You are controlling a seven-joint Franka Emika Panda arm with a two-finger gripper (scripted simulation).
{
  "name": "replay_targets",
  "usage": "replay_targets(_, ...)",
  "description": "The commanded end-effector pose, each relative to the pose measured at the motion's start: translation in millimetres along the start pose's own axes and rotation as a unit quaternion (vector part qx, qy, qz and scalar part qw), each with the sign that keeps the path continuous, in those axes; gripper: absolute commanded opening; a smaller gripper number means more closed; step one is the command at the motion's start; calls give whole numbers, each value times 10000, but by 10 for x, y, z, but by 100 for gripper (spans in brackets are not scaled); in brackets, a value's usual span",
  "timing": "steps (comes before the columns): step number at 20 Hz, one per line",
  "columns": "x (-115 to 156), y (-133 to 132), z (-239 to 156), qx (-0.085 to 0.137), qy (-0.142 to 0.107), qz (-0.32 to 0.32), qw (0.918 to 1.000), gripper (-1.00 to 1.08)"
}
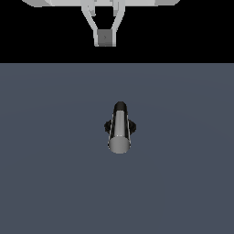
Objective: Turn on the faucet by rotating a designated handle.
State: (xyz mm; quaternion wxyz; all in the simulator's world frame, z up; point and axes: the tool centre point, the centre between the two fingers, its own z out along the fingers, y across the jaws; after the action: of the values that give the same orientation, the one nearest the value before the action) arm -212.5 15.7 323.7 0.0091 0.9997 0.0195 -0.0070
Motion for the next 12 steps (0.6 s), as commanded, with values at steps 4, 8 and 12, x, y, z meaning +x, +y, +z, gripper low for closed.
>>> replay_targets(4, 97, -55, 424, 18, 17, -15, 10000, -100)
replay_targets(8, 169, -95, 717, 31, 26, -26, 10000, -100)
replay_targets(12, 244, -135, 1005, 43, 35, -37, 10000, -100)
